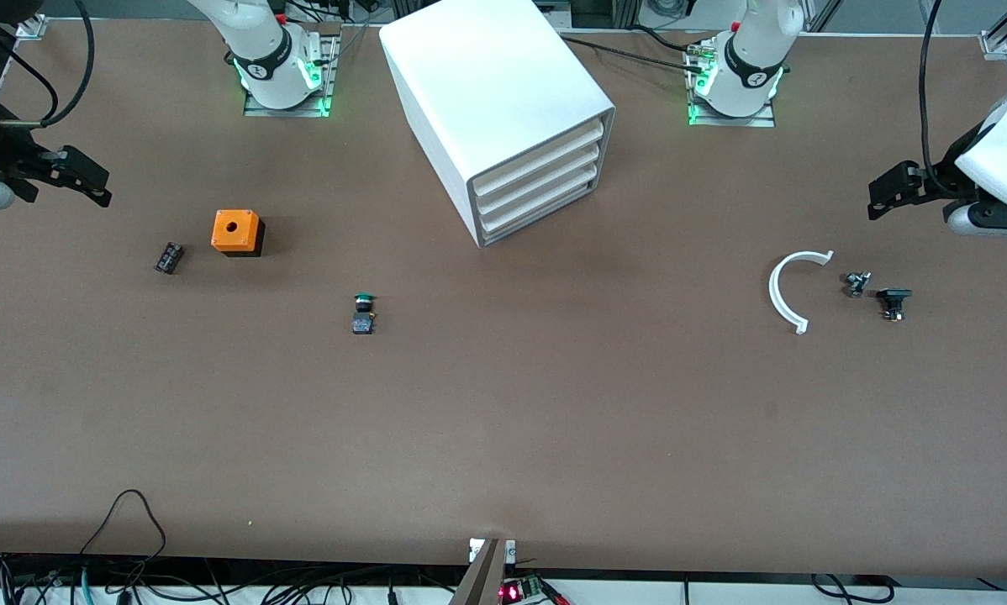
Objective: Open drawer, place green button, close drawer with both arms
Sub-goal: 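Move the left gripper toward the cabinet while the right gripper reaches the button, then hook the drawer handle with the left gripper while the right gripper grasps the button, then pull the drawer open with the left gripper, then retract the left gripper while the right gripper lifts the green button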
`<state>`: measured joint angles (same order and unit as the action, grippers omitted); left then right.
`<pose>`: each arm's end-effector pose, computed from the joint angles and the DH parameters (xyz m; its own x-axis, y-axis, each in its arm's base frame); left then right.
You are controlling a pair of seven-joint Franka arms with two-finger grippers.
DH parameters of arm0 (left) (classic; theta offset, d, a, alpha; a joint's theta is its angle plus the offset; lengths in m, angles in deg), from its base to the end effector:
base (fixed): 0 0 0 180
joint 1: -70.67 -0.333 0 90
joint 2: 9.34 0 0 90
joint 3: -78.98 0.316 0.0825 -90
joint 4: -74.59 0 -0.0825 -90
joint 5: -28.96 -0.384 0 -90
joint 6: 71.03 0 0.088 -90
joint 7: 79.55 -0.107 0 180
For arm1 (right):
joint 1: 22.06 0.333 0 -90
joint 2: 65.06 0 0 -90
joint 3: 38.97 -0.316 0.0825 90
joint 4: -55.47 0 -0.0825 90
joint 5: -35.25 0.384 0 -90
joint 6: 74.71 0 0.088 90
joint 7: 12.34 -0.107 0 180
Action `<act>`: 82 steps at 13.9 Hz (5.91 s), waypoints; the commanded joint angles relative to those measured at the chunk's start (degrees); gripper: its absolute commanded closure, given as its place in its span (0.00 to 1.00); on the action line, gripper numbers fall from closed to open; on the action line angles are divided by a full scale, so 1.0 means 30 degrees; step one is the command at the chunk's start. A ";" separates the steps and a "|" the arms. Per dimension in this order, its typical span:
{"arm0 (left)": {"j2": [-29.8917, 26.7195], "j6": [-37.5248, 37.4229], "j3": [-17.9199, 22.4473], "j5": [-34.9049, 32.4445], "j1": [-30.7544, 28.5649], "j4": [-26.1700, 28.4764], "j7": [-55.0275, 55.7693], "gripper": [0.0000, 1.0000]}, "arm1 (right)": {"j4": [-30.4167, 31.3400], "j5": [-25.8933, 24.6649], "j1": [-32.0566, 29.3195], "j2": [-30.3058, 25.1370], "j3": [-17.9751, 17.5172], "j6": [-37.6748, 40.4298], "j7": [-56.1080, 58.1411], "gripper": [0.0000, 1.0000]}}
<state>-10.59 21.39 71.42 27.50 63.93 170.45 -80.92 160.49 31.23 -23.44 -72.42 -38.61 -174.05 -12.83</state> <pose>0.5488 -0.0060 0.5917 0.9985 -0.0391 -0.0391 -0.0402 -0.9988 -0.0273 0.5236 -0.0225 0.5834 0.9992 -0.0275 0.0295 -0.0294 -0.9972 0.0684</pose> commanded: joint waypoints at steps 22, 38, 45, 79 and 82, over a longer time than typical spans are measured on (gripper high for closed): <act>0.4243 -0.0543 0.0030 0.0952 0.1132 -0.0552 -0.0132 0.00 | -0.0553 0.0286 0.0196 0.1780 -0.0119 0.1472 0.0604 0.00; 0.9934 0.6862 -0.2839 1.8913 0.4262 0.7771 -0.3115 0.00 | -0.1228 0.1633 0.1571 0.5056 -0.0177 -0.0984 0.0516 0.00; 1.0316 0.7804 -0.4041 2.0465 0.5468 0.9118 -0.5023 0.01 | -0.0848 0.1750 0.3679 0.7665 -0.0177 -0.4091 -0.0242 0.00; 0.1967 0.5096 0.1404 0.8027 -0.1710 0.2393 -0.5647 0.00 | 0.1145 0.2775 0.8048 1.3966 -0.0354 -1.2414 -0.4054 0.07; 0.1411 0.2046 0.1086 0.3135 -0.0689 -0.0189 -0.1408 0.00 | 0.1145 0.2863 0.8018 1.4084 -0.0353 -1.2561 -0.4084 0.11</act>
<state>-6.51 32.82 75.52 44.23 59.05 174.92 -93.35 163.45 39.49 0.58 -30.27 -39.75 -210.66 -24.88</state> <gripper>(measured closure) 0.000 0.088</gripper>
